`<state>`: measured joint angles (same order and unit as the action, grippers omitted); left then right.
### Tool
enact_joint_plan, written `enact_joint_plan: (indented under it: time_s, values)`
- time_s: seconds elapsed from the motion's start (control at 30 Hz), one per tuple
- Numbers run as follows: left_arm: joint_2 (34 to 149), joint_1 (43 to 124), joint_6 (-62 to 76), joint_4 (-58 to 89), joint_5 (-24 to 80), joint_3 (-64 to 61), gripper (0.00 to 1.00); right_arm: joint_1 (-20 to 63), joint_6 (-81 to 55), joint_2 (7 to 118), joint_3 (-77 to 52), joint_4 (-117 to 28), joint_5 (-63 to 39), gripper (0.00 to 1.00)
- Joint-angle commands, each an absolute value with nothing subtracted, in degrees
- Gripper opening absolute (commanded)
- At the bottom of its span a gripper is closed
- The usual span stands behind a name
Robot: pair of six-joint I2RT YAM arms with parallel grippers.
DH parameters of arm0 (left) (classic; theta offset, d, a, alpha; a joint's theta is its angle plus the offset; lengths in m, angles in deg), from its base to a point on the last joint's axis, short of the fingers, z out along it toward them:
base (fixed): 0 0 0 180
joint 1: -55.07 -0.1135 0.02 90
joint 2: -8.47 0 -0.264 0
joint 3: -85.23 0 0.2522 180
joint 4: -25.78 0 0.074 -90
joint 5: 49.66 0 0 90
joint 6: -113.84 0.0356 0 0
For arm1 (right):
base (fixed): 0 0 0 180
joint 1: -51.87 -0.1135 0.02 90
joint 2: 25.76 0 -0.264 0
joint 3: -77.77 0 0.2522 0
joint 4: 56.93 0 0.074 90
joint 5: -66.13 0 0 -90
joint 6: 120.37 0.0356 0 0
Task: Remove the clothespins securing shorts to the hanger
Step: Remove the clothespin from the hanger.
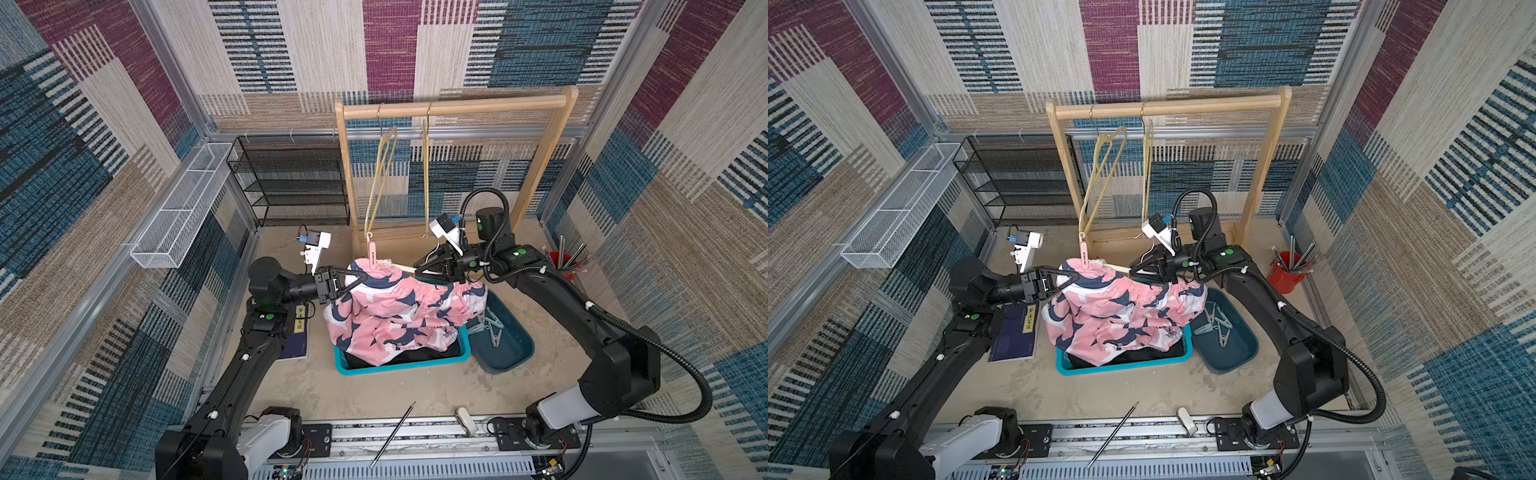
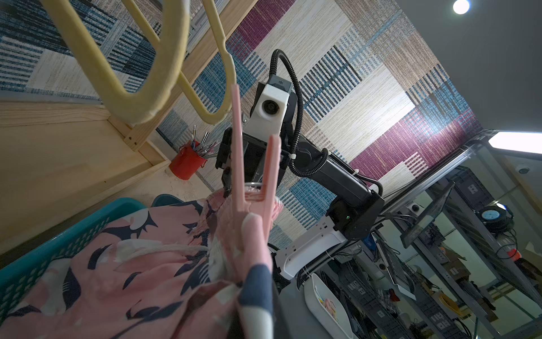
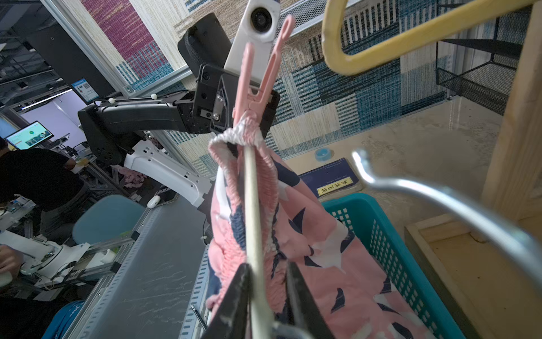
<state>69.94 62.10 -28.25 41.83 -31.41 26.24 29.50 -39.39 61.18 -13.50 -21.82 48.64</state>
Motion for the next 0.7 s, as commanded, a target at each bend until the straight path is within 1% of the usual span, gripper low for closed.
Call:
enact_joint_plan:
  time_s: [0.0, 0.1, 0.2, 0.23, 0.27, 0.33, 0.37, 0.43, 0.5, 0.53, 0.67]
  values:
    - [69.64, 62.19, -26.83, 44.46, -30.56, 25.68, 0.0, 29.46, -39.82, 60.69, -13.85, -21.48, 46.23, 0.16]
    - [69.5, 62.19, -26.28, 43.74, -30.41, 25.59, 0.0, 29.45, -40.23, 60.15, -14.01, -21.08, 45.08, 0.09]
    - [69.3, 62.19, -24.95, 41.8, -30.07, 25.37, 0.0, 29.46, -41.09, 59.94, -14.64, -19.52, 44.34, 0.06]
    - [69.13, 62.19, -24.03, 40.28, -29.95, 25.16, 0.07, 29.45, -41.41, 59.85, -14.93, -18.91, 44.14, 0.05]
    - [68.92, 62.22, -22.91, 38.63, -29.83, 24.87, 0.16, 29.46, -41.53, 59.78, -15.0, -18.51, 43.9, 0.05]
    - [68.17, 62.15, -19.36, 33.44, -29.49, 23.64, 0.4, 29.46, -42.13, 59.65, -15.15, -17.42, 43.73, 0.04]
    - [67.68, 62.13, -17.12, 30.38, -29.06, 22.88, 0.5, 29.46, -42.48, 59.66, -15.16, -16.83, 43.57, 0.04]
    - [66.53, 62.11, -11.98, 23.26, -27.06, 21.06, 0.67, 29.46, -43.11, 59.57, -15.27, -15.65, 43.19, 0.03]
    - [65.72, 62.11, -8.42, 18.22, -25.04, 19.62, 0.78, 29.46, -43.53, 59.35, -15.03, -14.84, 43.12, 0.02]
    - [65.46, 62.11, -7.36, 16.43, -23.89, 18.91, 0.81, 29.46, -43.56, 59.28, -14.83, -14.54, 42.94, 0.02]
    - [65.72, 62.06, -4.31, 11.92, -20.16, 16.45, 0.9, 29.37, -43.56, 59.24, -13.98, -13.96, 42.96, 0.01]
